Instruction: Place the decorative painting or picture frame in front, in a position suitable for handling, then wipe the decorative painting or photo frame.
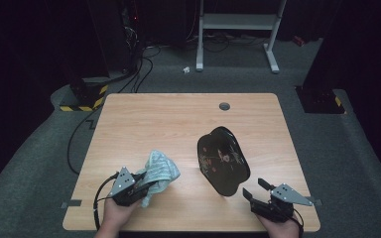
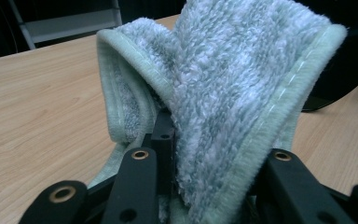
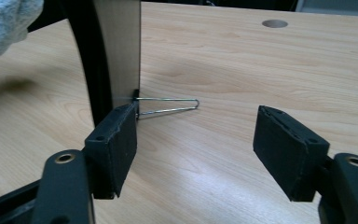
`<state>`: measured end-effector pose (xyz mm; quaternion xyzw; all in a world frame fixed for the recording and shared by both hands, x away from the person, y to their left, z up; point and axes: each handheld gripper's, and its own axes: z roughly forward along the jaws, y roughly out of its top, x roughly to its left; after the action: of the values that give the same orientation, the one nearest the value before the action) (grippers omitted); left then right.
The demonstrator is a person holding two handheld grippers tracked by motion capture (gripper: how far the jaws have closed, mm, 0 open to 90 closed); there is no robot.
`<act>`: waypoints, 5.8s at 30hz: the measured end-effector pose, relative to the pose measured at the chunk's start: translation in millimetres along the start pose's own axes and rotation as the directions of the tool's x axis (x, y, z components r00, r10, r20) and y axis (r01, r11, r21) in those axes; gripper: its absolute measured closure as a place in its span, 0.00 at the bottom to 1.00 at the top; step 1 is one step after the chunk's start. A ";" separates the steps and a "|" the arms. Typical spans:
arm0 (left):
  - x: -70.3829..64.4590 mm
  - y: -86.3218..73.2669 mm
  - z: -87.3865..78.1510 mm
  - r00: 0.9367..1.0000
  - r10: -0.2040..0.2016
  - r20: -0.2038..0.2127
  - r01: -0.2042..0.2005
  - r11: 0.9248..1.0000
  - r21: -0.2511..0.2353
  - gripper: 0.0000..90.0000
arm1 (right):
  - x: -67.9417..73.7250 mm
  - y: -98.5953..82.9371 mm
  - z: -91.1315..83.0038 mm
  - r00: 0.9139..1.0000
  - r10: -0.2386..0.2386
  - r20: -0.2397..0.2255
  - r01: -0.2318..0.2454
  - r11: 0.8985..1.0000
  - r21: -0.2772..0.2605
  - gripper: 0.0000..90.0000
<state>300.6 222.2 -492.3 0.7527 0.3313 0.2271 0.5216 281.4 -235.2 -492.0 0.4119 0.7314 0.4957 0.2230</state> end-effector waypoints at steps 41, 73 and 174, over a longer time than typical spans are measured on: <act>3.9 -5.7 -9.0 0.999 -0.015 -0.038 0.015 1.000 0.000 0.75 | 26.6 26.0 39.4 0.997 -0.018 -0.074 0.017 1.000 -0.017 0.42; 3.0 -7.9 -7.7 0.999 -0.012 -0.036 0.012 1.000 0.011 0.74 | 41.3 41.3 55.0 0.994 0.004 -0.105 -0.013 0.996 -0.084 0.89; -44.8 112.9 62.9 0.994 0.001 -0.108 -0.009 0.997 -0.074 0.75 | 42.2 16.8 59.7 0.978 -0.002 -0.210 -0.014 0.997 -0.077 0.86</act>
<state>343.1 122.6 -408.7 0.7202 0.3482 0.2810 0.5301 307.9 -165.3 -497.7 0.3505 0.7297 0.5652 0.1588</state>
